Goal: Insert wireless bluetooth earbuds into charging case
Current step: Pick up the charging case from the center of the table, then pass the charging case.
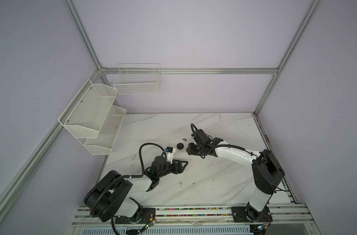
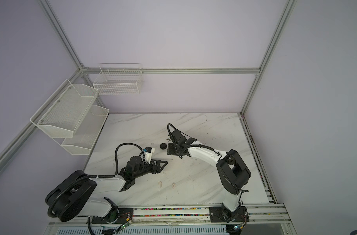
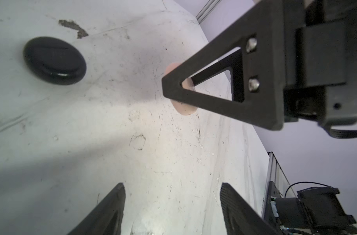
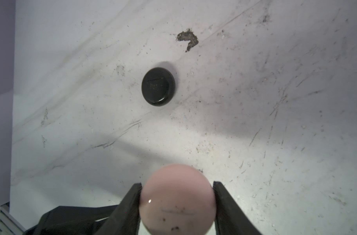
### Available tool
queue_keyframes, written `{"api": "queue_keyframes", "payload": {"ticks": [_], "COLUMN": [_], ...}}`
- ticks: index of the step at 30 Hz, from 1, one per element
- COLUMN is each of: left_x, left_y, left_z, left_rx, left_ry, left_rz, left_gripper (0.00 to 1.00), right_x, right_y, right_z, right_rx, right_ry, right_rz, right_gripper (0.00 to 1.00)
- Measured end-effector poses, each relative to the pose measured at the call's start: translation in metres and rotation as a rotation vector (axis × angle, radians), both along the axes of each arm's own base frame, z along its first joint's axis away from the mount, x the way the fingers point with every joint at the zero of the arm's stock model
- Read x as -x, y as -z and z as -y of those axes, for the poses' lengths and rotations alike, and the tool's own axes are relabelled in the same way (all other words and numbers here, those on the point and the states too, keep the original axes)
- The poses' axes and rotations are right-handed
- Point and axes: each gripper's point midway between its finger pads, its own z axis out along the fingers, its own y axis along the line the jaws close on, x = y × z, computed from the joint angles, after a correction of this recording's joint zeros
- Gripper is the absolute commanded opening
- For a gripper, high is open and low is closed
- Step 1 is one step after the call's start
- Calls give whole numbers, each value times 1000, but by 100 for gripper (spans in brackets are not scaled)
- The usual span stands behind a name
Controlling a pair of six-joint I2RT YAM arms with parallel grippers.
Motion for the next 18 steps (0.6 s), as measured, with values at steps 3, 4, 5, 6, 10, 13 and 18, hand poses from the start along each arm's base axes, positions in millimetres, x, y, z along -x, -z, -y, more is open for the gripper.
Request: {"api": "queue_keyframes", "payload": {"ticks": [3, 4, 5, 6, 10, 13, 18], "left_x": [-14, -18, -22, -25, -34, -40, -48], "left_y": [6, 9, 13, 17, 11, -9, -33], "left_z": [3, 4, 3, 2, -2, -2, 4], "left_rx": [10, 17, 22, 26, 49, 90, 144], "left_ry": [-42, -56, -70, -87, -141, -164, -161], "left_rz": [77, 94, 106, 115, 164, 233, 294], "left_gripper": [71, 70, 68, 68, 68, 69, 68], "right_x": [-3, -5, -6, -7, -9, -9, -9], "right_y": [-12, -16, -20, -23, -34, -36, -36], "right_z": [-3, -4, -5, -6, -8, -7, -6], "right_rx": [-60, -79, -92, -108, -152, -170, -177], "right_ry": [49, 62, 72, 83, 114, 132, 149], "right_rz": [6, 9, 12, 15, 23, 23, 18], "right_gripper": [41, 41, 41, 40, 40, 39, 39]}}
